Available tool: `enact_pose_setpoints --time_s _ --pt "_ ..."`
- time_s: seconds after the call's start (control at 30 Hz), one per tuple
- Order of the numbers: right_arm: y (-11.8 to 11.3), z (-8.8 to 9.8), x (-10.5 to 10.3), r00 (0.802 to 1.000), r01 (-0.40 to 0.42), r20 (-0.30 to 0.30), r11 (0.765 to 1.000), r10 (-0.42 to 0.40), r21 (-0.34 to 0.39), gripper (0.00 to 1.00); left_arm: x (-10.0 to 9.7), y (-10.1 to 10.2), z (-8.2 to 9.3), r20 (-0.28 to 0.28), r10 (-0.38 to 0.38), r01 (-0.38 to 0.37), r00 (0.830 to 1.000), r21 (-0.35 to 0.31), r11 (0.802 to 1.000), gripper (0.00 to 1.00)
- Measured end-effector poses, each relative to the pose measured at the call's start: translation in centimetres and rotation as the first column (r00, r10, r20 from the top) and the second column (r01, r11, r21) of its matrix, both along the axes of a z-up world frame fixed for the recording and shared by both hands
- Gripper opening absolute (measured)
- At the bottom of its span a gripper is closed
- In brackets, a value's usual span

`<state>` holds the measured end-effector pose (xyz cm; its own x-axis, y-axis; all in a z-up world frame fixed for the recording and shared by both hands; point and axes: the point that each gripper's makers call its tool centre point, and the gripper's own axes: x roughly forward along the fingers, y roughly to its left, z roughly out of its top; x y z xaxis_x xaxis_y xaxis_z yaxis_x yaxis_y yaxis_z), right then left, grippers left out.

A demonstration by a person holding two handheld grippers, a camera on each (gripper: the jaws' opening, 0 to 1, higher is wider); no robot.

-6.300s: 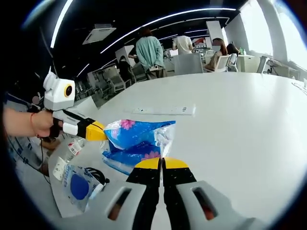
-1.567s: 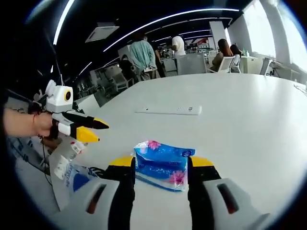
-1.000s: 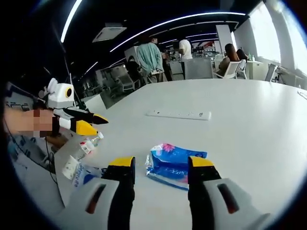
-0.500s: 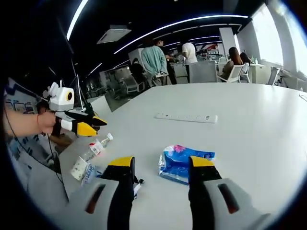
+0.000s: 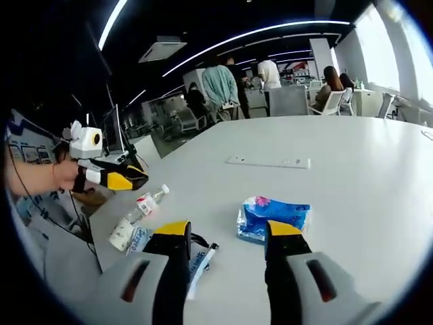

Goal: Arrange the tabletop items into an orderly group along one side of the table until the central work area is clear of visible clutter.

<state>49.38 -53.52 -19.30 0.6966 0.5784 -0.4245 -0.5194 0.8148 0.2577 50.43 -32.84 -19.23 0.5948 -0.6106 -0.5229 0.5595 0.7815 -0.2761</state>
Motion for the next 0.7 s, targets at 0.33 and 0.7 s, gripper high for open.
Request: enact_pose_setpoints --time_s 0.33,0.7 --pt "0.3 -0.3 -1.7 1.0 0.0 -0.006 1.0 0.0 0.001 0.42 -2.5 1.7 -0.5 -0.014 0.022 -0.022 1.0 0.004 1.0 0.54" --pt "1.0 -0.9 -3.6 1.0 0.005 -0.026 1.0 -0.005 0.005 0.42 -4.1 3.6 -0.8 -0.024 0.041 -0.04 0.999 0.014 0.999 0.54"
